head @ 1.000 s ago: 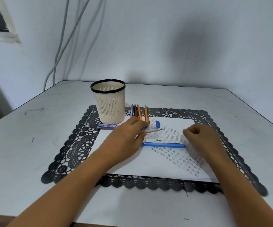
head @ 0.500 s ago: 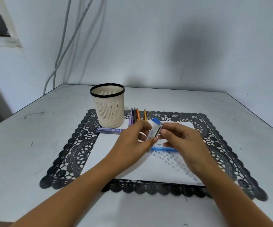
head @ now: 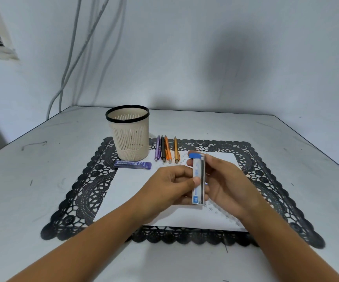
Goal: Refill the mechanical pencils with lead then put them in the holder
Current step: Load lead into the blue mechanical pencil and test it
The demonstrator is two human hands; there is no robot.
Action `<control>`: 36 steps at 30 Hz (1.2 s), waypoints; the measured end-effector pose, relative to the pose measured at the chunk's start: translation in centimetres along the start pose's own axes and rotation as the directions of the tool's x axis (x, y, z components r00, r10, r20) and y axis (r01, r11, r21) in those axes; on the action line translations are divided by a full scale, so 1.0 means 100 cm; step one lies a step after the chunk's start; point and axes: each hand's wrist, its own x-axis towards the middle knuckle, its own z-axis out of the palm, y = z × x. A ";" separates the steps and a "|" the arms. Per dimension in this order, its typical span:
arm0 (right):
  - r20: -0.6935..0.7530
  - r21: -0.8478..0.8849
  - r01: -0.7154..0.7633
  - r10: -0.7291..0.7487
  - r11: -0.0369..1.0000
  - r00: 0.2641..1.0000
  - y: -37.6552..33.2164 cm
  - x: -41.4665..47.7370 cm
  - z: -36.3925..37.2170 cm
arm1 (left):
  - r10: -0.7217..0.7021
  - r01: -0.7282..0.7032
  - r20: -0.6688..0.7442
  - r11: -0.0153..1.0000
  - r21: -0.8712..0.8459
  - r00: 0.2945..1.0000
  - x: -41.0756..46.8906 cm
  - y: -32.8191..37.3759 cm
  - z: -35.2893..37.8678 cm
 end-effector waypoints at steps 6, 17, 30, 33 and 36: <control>0.121 0.099 -0.095 0.082 0.991 0.989 0.004 0.005 -0.012 | -0.012 0.011 0.015 1.000 0.029 1.000 -0.001 0.000 0.001; 0.076 0.153 0.020 -0.032 0.988 0.997 0.001 0.002 -0.008 | 0.206 -0.143 -0.130 0.914 0.379 0.970 0.001 -0.002 -0.001; -0.330 -0.418 0.097 -0.251 0.903 0.910 -0.014 -0.006 -0.011 | 0.345 -0.112 -0.015 0.346 0.932 0.938 -0.001 0.027 -0.045; -0.393 -0.480 0.073 -0.289 0.874 0.873 -0.015 -0.007 -0.011 | 0.257 0.001 -0.078 0.287 0.958 0.963 -0.011 0.029 -0.069; -0.376 -0.575 0.042 -0.309 0.817 0.873 -0.013 -0.007 -0.008 | 0.167 0.119 -0.176 0.305 0.945 0.970 -0.021 0.029 -0.092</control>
